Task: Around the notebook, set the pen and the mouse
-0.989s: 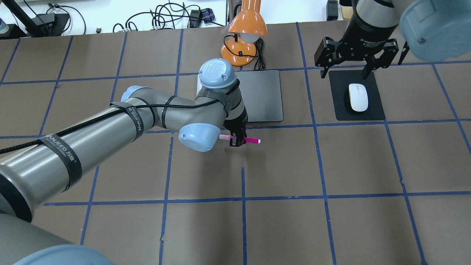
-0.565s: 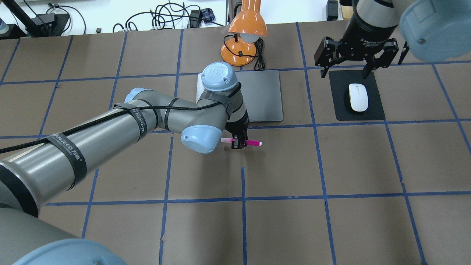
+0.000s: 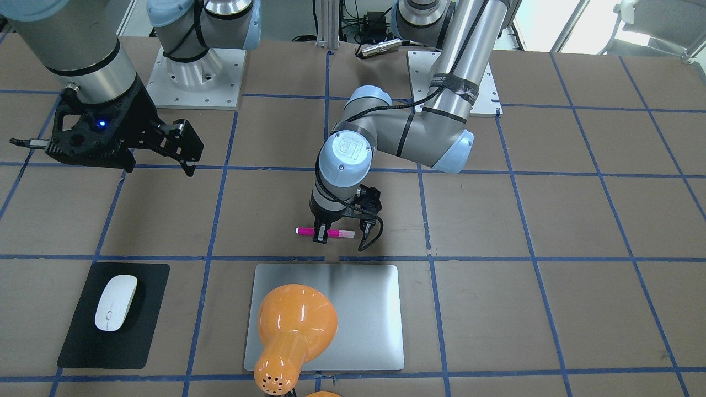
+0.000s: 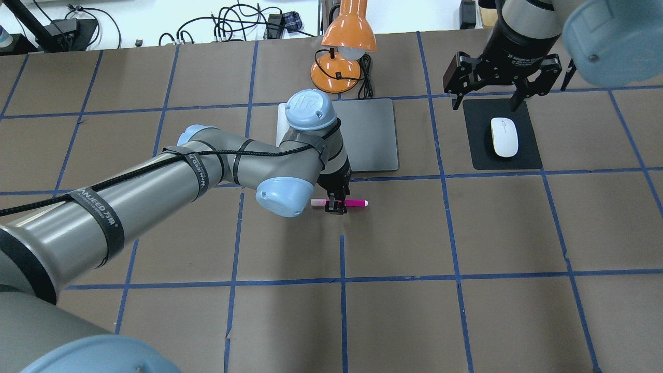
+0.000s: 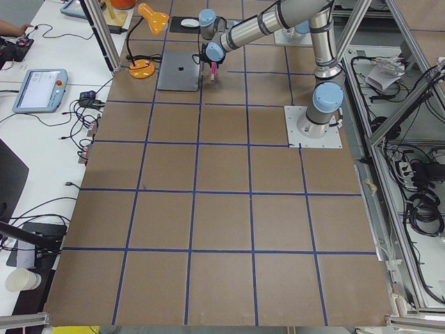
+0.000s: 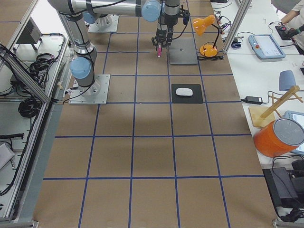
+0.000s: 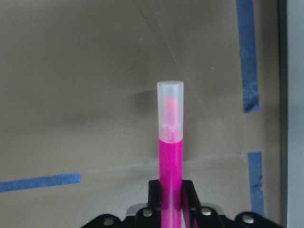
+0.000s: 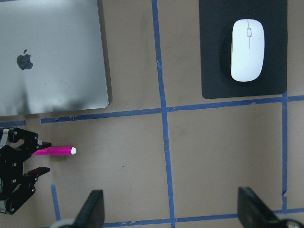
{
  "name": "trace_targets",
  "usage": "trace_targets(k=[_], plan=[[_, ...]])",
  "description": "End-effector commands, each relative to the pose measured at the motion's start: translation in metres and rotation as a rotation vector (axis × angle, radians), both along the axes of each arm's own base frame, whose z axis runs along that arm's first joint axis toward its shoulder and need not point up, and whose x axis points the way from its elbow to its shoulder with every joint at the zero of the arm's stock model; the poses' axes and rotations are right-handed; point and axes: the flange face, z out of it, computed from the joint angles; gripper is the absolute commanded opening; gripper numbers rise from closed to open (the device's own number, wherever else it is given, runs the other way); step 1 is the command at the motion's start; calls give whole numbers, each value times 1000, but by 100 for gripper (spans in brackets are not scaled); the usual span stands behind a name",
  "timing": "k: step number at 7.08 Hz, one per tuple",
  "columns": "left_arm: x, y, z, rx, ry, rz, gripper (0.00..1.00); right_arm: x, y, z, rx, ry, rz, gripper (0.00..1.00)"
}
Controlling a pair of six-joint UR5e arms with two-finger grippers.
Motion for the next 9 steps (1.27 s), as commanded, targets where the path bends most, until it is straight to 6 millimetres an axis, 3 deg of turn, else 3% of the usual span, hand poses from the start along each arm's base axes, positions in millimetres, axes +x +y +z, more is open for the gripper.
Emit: trace_targets(k=[1,3,6,9], plan=[[-2,2,20,-40,17,-92,100,0,-1,-1,2,3,2,100],[7,-7,45,-144,48,-457,100,0,0,-1,1,1,-1,100],[56,-30,85,-303,126,-1001,100,0,0,0,-1,1,-3,100],[158,-53,120,-318,128,-1239,100,0,0,-1,2,3,2,100]])
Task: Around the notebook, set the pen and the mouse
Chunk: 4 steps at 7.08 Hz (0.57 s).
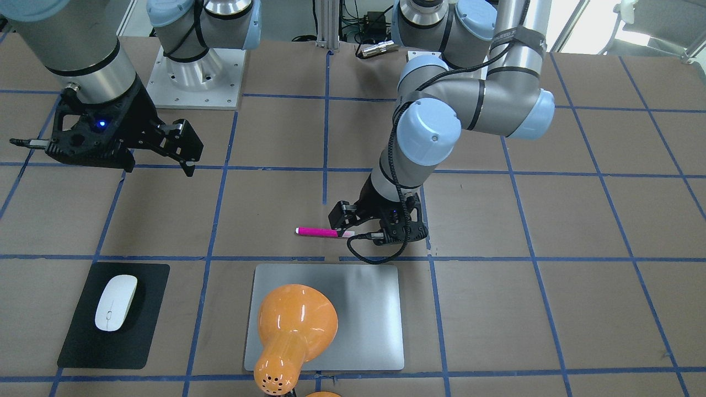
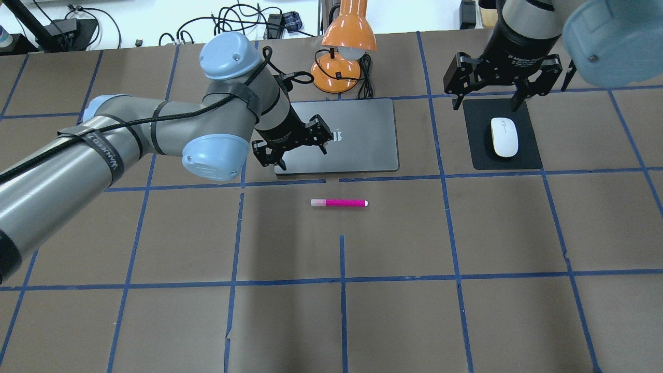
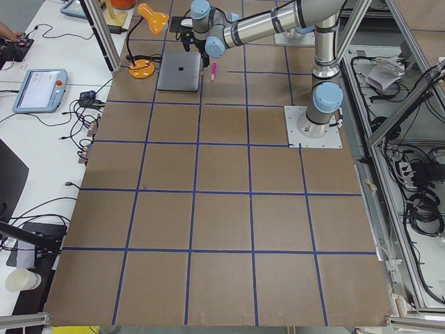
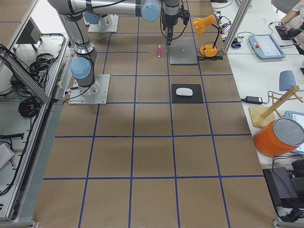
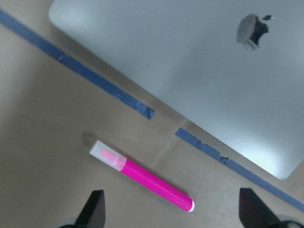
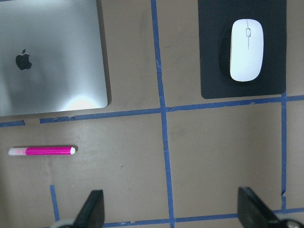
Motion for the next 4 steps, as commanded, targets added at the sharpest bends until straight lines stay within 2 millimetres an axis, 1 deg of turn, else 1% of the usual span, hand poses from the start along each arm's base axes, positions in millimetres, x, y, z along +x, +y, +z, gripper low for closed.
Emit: trace_targets(k=[1,2,3,4], plan=[[79,-3,32,4,-35,-90,100,0,1,1,-1,-1,1,100],[112,2,47,16,-146,-125,100,0,0,0,-1,4,3,100],[140,4,64,1,-158,-121,100,-1,1,2,-2,7,4,100],[155,14,85,-1,-161,-127,100,-1,2,2,-4,5,3,100]])
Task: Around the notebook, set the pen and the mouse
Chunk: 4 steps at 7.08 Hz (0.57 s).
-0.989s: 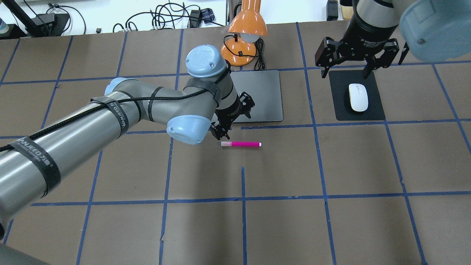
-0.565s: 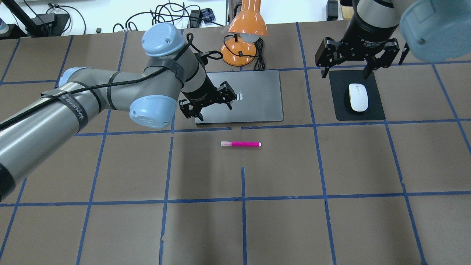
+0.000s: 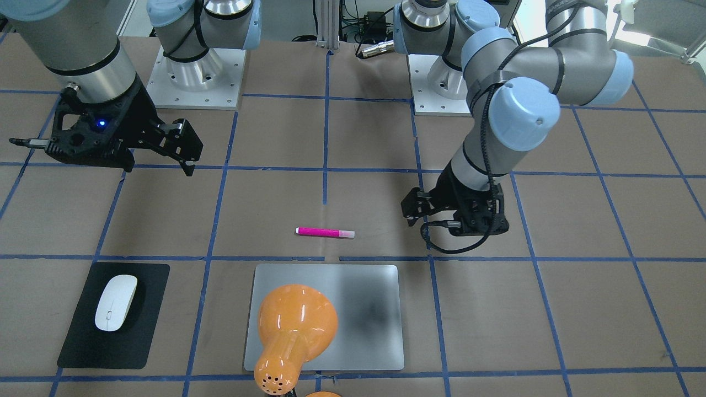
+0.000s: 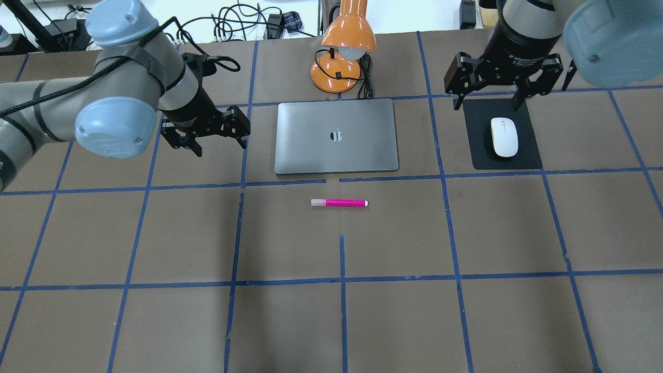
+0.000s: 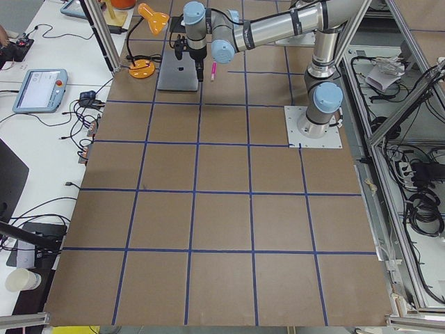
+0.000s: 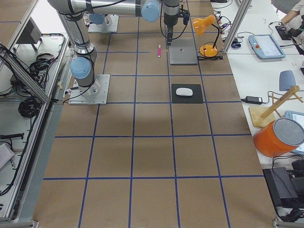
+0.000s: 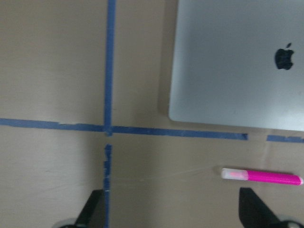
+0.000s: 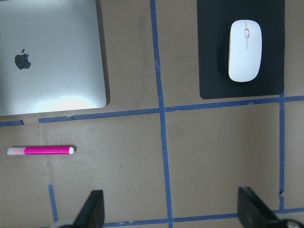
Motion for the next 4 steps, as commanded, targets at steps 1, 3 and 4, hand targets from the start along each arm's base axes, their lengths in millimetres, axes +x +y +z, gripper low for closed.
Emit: trace_targets(k=[1,3,4], plan=[[28,21,44,0,-20,-5,100,0,-1,-3,6,0,3,100],[24,44,70,-21,-48,-10,100,0,-2,-7,14,3,3,100],[23,53,83,-12,-46,-11,100,0,1,-7,15,3,-3,100]])
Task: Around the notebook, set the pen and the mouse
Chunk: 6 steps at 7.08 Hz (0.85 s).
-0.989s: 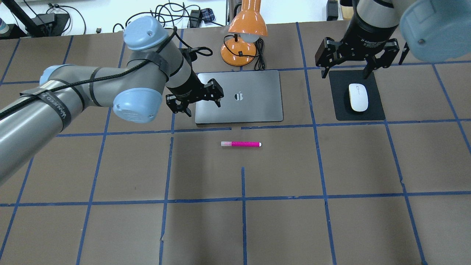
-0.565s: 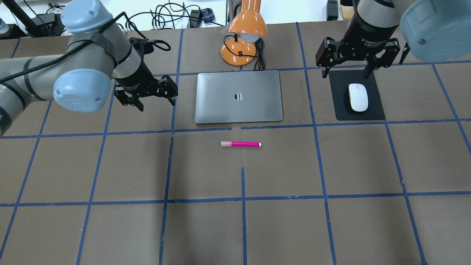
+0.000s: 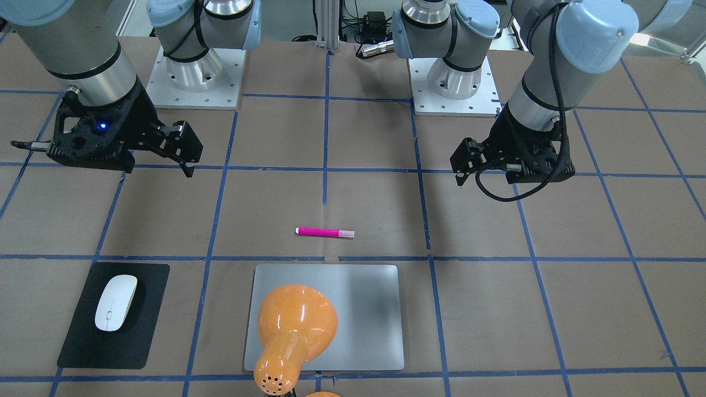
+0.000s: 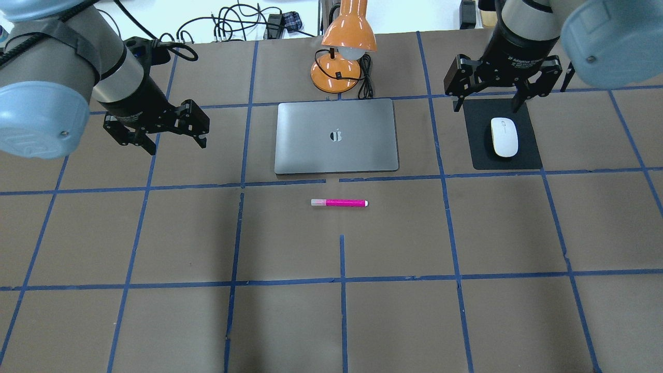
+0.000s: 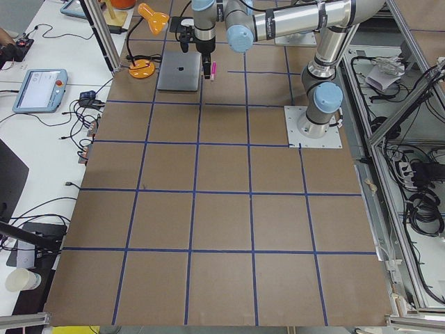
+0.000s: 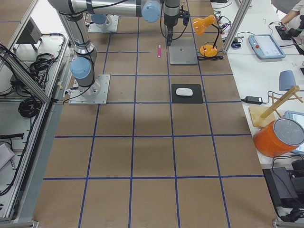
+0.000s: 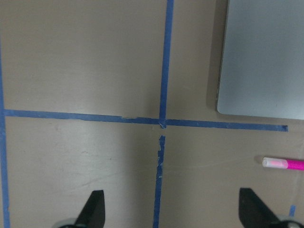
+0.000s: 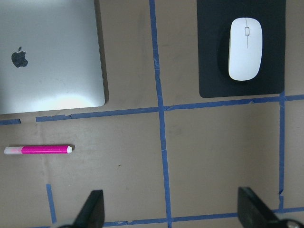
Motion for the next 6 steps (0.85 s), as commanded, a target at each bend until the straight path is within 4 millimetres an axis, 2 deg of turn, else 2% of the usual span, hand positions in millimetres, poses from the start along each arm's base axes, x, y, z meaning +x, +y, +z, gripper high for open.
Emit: trace_targets(k=[1,4,6], plan=[[0,22,22,21,-11,-1,100,-1,4,-8,15,-1,-2,100],[-3,37,28,61,-15,-6,100,-1,3,-7,-1,-3,-5,100],[-2,38,29,63,-16,-4,100,1,5,-3,-9,-12,-23,100]])
